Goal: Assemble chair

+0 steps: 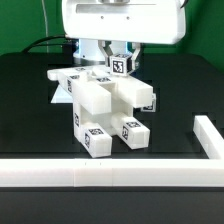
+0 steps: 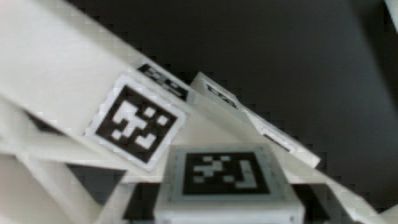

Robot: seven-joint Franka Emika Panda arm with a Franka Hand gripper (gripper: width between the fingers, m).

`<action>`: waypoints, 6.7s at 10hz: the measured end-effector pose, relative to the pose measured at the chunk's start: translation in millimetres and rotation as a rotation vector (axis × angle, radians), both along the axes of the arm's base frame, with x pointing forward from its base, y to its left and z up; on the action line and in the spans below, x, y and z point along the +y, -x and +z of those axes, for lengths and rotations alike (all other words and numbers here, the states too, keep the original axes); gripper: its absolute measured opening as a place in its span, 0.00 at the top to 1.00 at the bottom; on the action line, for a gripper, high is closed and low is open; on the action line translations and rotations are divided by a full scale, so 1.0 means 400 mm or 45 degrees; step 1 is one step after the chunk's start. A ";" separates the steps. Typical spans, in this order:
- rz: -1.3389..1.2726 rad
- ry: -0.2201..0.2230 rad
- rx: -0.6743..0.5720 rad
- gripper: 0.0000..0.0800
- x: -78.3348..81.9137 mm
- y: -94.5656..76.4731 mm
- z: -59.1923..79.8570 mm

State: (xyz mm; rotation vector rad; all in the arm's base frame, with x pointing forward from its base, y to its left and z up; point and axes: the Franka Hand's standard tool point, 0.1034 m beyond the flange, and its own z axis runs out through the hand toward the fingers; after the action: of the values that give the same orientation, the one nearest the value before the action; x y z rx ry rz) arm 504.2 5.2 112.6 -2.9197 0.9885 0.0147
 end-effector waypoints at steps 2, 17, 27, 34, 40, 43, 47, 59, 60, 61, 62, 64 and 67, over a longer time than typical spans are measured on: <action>-0.161 -0.004 0.009 0.66 0.002 0.000 0.000; -0.976 -0.042 0.065 0.45 0.022 0.000 -0.002; -0.106 -0.032 0.008 0.19 0.030 -0.004 0.000; 0.592 0.009 -0.023 0.19 0.026 -0.002 -0.003; 0.875 0.011 -0.039 0.42 0.020 -0.001 -0.004; 0.837 0.010 -0.037 0.66 0.020 -0.001 -0.005; 0.524 0.006 -0.019 0.66 0.021 -0.001 -0.005; -0.421 -0.014 0.036 0.66 0.028 -0.001 -0.007; -0.498 -0.018 0.041 0.66 0.029 -0.001 -0.007; -0.561 -0.022 0.045 0.66 0.030 -0.001 -0.007; -0.593 -0.022 0.048 0.66 0.031 -0.001 -0.007; -0.739 -0.026 0.057 0.66 0.032 -0.001 -0.007; -1.015 -0.042 0.079 0.66 0.039 -0.001 -0.008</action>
Offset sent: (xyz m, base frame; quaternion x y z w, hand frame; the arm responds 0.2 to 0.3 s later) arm 0.0000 0.0000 0.0000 0.0000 0.0000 0.1938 0.9810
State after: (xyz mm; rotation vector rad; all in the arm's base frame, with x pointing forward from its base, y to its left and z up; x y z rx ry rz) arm 504.4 20.9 109.4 -2.2964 2.0398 0.0821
